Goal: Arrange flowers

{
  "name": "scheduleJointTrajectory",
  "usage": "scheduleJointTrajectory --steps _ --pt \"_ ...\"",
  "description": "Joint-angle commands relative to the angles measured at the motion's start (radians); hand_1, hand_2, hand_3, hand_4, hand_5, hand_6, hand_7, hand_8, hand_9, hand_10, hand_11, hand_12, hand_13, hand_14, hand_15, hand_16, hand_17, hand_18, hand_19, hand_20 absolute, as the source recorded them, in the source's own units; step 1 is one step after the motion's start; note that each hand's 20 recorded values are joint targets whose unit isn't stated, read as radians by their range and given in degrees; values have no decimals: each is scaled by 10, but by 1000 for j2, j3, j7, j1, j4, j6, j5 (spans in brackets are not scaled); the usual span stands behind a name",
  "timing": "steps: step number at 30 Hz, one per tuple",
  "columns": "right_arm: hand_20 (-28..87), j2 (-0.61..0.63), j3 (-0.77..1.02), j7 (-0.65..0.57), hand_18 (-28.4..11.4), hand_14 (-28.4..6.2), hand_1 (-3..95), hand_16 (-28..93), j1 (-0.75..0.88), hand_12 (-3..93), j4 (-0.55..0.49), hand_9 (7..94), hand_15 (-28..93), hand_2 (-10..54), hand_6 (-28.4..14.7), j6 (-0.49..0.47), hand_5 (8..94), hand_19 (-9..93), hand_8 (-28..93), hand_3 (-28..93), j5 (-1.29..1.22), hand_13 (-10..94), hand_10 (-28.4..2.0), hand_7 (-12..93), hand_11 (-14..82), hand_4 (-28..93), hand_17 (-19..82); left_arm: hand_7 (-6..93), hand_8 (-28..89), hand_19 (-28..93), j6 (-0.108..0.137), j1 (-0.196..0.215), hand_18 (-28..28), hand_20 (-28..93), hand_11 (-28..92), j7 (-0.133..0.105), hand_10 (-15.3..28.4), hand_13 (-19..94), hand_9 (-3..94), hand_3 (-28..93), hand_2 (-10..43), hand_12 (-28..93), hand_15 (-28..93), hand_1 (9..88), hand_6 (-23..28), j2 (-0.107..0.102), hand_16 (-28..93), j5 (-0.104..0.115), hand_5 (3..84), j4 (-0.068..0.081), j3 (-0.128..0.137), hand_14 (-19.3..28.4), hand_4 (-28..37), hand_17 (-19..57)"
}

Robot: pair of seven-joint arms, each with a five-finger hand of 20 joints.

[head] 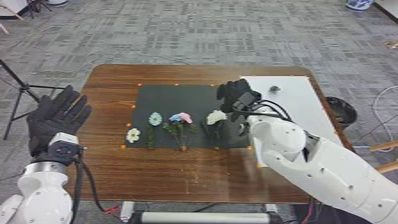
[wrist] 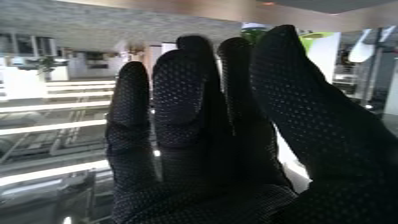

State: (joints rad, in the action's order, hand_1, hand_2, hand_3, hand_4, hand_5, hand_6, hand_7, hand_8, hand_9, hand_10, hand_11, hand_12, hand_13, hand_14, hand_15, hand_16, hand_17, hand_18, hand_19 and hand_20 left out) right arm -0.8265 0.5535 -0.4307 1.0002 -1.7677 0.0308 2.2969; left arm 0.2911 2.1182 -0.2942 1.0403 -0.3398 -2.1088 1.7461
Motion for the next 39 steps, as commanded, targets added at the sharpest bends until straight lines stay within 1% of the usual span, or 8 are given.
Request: scheduleJointTrajectory --steps 1,4,7,11,15,27,32,39 --pt "364 59 78 -92 -204 -73 482 389 -117 166 155 552 606 -95 -21 -24 543 668 -116 767 -81 607 -125 155 121 -283 262 109 -81 376 -10 1 156 98 213 -40 147 245 322 727 171 89 266 264 98 -15 -48 -5 443 0 -25 151 -283 -67" --pt "356 91 77 -102 -203 -75 486 383 -157 165 187 538 591 -95 -19 -57 535 659 -114 766 -102 581 -121 153 116 -283 254 109 -81 375 -28 8 156 98 214 -39 146 250 325 727 172 88 267 264 98 -15 -48 -13 446 -4 -21 149 -283 -66" --pt "351 104 54 -117 -203 -76 484 380 -196 162 223 523 579 -95 -18 -119 524 656 -115 770 -134 571 -117 149 104 -283 249 109 -83 372 -18 1 155 97 212 -40 145 252 328 727 172 86 261 265 96 -19 -52 -10 448 -4 -27 148 -283 -64" --pt "346 96 -22 -141 -203 -80 472 364 -236 159 295 511 569 -95 -20 -60 513 654 -112 775 -138 570 -117 143 93 -283 247 107 -83 370 -24 -14 154 97 209 -46 146 251 328 727 172 84 254 265 96 -17 -53 -9 449 -2 -42 144 -283 -62" --pt "338 54 10 -110 -202 -76 471 356 -237 151 341 503 570 -95 -20 -212 509 655 -111 777 -163 578 -115 140 87 -283 248 107 -83 371 -30 -27 154 97 208 -41 145 252 329 727 172 84 256 265 96 -15 -52 -9 449 3 -59 145 -283 -62" --pt "320 0 35 -11 -201 -50 538 391 -243 114 422 409 540 -95 -24 -386 406 648 -110 733 -216 559 -86 111 68 -282 239 101 -83 370 -31 -51 154 98 205 -28 145 252 328 729 174 83 255 266 95 -16 -51 -13 448 14 -74 146 -283 -62" --pt "319 -2 -15 -36 -196 -38 543 390 -246 105 437 387 528 -95 -30 -295 386 651 -109 718 -198 555 -83 112 85 -282 234 101 -82 370 -33 -60 154 98 205 -26 146 252 328 729 175 84 256 268 94 -18 -51 -14 448 18 -81 146 -283 -62" --pt "349 8 -74 -97 -186 -21 583 427 -233 165 446 605 519 -95 3 -167 573 695 -131 669 -162 636 -82 195 193 -283 279 102 -82 370 -39 -59 154 99 208 -21 146 252 330 733 178 86 267 267 94 -17 -48 -14 449 17 -82 152 -283 -63"
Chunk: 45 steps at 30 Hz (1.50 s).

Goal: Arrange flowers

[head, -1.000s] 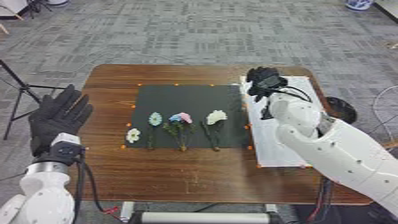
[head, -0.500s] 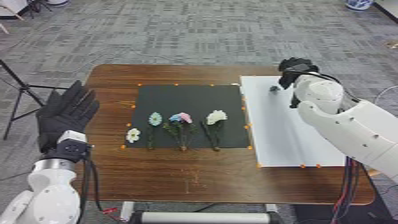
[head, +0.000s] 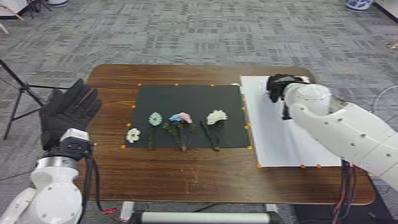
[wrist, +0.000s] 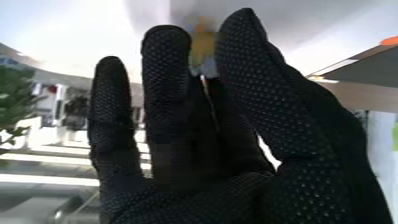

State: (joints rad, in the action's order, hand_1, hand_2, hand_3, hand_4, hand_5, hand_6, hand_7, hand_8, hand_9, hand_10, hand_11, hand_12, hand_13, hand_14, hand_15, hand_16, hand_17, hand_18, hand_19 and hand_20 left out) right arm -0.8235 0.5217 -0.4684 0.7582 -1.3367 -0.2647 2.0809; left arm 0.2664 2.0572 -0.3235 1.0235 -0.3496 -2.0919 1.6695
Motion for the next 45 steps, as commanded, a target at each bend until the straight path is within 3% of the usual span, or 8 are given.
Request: scheduleJointTrajectory --steps 1,4,6,10,23,32,37,45 --pt "359 5 -45 -75 -187 -20 585 432 15 209 13 633 525 -95 7 148 587 697 -136 668 50 642 -79 212 180 -283 283 102 -82 370 -14 4 154 99 209 10 147 252 331 733 178 86 268 266 94 -1 -48 -1 449 -1 -4 152 -283 -63" --pt "385 11 -70 -103 -191 -32 593 439 19 396 14 736 561 -95 7 207 629 705 -39 659 70 663 -66 322 124 -283 299 102 -82 371 -8 4 155 100 209 6 147 253 332 733 178 86 270 265 95 -1 -48 0 449 -2 -3 153 -283 -63" --pt "391 20 -58 -104 -190 -42 602 444 36 486 -2 757 593 -95 12 219 653 711 -14 653 70 679 -66 404 198 -283 309 102 -82 371 -6 9 155 100 209 5 147 253 332 732 177 86 270 265 95 0 -48 1 450 -4 1 153 -283 -63" --pt "395 51 48 -116 -188 -45 619 443 130 548 -96 763 612 -95 15 242 674 711 11 668 83 688 -65 450 242 -281 315 102 -82 371 -2 2 155 100 209 10 147 254 333 732 175 86 271 265 95 -2 -48 0 451 -1 -8 154 -283 -63" --pt "401 50 292 -40 -190 -45 614 461 404 572 -442 758 611 -95 10 287 675 711 34 697 98 681 -71 449 249 -282 314 104 -83 372 10 -14 156 101 212 19 149 257 338 732 174 86 275 265 96 -12 -48 5 455 8 -15 154 -283 -63" --pt "404 -3 279 -40 -194 -51 613 461 467 570 -502 754 616 -95 9 226 675 712 37 703 115 680 -73 446 254 -283 312 106 -83 373 2 -41 156 101 213 30 148 257 338 732 174 86 276 265 97 -21 -50 0 456 17 -40 154 -283 -63" --pt "405 -51 304 -64 -195 -51 615 459 517 568 -512 754 618 -95 8 224 675 712 38 700 109 679 -74 444 255 -283 311 105 -84 373 -15 -46 155 100 212 52 148 255 336 730 175 86 274 265 97 -11 -50 -57 456 23 -41 153 -283 -63" --pt "409 -79 278 -76 -198 -55 617 452 520 562 -512 754 627 -95 4 226 679 722 35 697 114 680 -75 432 256 -283 310 105 -83 373 -17 -48 156 100 210 49 146 254 333 729 175 87 272 265 95 -10 -48 -42 453 21 -42 154 -283 -64"
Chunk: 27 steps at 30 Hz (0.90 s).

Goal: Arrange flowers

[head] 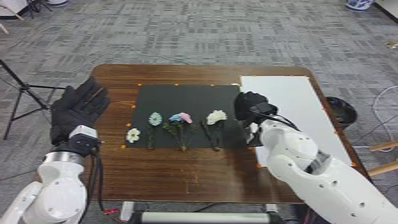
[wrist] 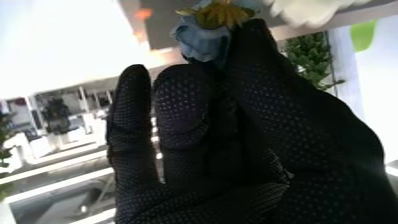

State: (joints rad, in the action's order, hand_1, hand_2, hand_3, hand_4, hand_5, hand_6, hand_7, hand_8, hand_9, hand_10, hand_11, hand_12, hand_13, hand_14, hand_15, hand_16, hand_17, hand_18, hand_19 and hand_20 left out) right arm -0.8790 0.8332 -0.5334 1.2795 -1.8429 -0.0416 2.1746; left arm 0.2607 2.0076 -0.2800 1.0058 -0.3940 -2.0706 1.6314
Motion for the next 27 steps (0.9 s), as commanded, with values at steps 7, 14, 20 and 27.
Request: scheduleJointTrajectory --steps 7,14,20,27 --pt "409 -30 -29 -16 -200 -59 609 448 12 550 -13 755 629 -95 2 -2 687 724 15 701 -2 680 -78 404 248 -283 311 104 -83 372 -8 11 155 100 210 5 147 254 333 731 176 87 271 264 95 10 -47 3 453 -6 0 154 -283 -64" --pt "397 -16 -1 -9 -205 -61 564 434 39 474 -38 759 616 -95 -8 -30 661 724 -16 701 6 674 -84 294 166 -282 302 105 -82 373 -8 22 155 100 211 5 147 253 332 730 178 86 270 264 95 9 -47 -4 452 -15 14 154 -283 -64" --pt "393 -12 17 -11 -207 -62 553 429 56 458 -57 758 607 -95 -8 -16 654 723 -36 701 -9 670 -85 228 143 -282 298 108 -82 373 -8 22 155 100 209 5 146 253 330 730 180 87 272 264 96 10 -47 -1 452 -14 16 154 -283 -63" --pt "390 -12 22 -23 -210 -83 484 346 70 380 -86 716 646 -95 -11 -26 624 723 -121 718 26 659 -100 187 219 -276 291 109 -82 373 -13 20 155 100 210 4 146 253 330 730 179 87 275 264 97 10 -47 -3 452 -12 15 155 -283 -64"
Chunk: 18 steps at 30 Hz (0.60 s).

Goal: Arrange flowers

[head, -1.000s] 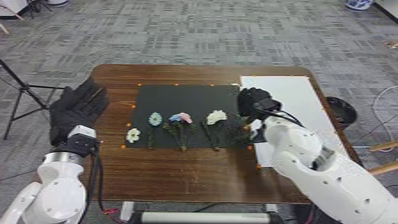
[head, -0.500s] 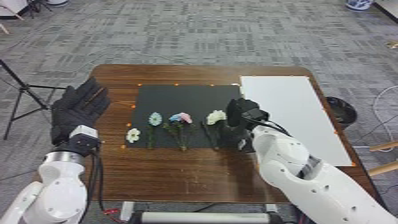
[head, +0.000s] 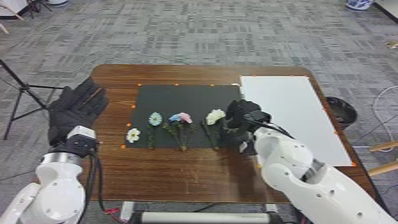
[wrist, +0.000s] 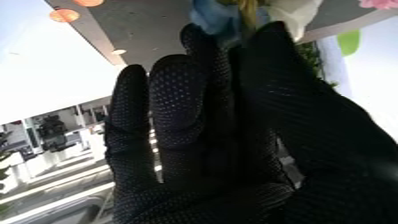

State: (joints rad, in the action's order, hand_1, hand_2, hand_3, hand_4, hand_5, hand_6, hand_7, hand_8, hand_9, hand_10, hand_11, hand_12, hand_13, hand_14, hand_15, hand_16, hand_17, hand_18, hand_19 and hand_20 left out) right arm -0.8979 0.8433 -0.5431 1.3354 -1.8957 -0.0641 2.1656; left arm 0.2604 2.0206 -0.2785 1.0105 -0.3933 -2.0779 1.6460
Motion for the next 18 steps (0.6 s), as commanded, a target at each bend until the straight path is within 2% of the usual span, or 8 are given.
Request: scheduleJointTrajectory --steps 1,8,12,14,16,18 --pt "391 8 14 -16 -211 -85 475 340 16 372 -36 711 650 -95 -13 -2 622 723 -121 724 46 657 -102 183 229 -277 289 109 -82 373 -15 7 155 100 211 4 146 253 329 730 179 87 274 263 97 6 -47 -6 452 -5 1 155 -283 -63" --pt "398 32 68 -42 -216 -89 432 329 46 311 -97 693 656 -95 -17 -17 625 723 -113 752 27 654 -113 182 289 -281 285 109 -81 372 -17 2 155 100 210 9 146 253 328 730 178 88 272 262 97 6 -47 -6 451 0 5 155 -283 -63" --pt "403 38 131 -46 -217 -90 419 327 71 293 -132 692 658 -95 -16 -6 654 724 -111 754 22 654 -118 250 320 -280 284 108 -82 371 -18 1 155 100 210 9 146 253 328 730 178 88 272 261 97 6 -47 -6 452 2 4 155 -283 -64" --pt "404 37 168 -24 -218 -91 393 327 77 285 -129 692 658 -95 -14 46 658 724 -113 746 4 655 -123 289 335 -275 284 108 -82 371 -20 -1 155 100 210 8 146 252 329 731 178 88 272 260 97 6 -47 -7 452 5 5 155 -283 -64" --pt "393 36 236 73 -213 -97 326 316 99 268 -114 678 633 -91 -23 140 650 707 -124 728 -129 643 -136 283 315 -218 278 107 -82 370 -21 -2 155 100 210 4 146 253 329 730 178 87 270 260 97 5 -47 -6 452 7 4 155 -283 -63" --pt "363 26 310 168 -204 -115 283 276 115 235 -99 636 552 -24 -35 217 607 667 -116 723 -388 588 -150 227 246 -214 260 102 -83 368 -28 -11 155 99 207 7 147 251 329 730 178 85 258 257 96 2 -52 -3 447 12 4 149 -283 -63"
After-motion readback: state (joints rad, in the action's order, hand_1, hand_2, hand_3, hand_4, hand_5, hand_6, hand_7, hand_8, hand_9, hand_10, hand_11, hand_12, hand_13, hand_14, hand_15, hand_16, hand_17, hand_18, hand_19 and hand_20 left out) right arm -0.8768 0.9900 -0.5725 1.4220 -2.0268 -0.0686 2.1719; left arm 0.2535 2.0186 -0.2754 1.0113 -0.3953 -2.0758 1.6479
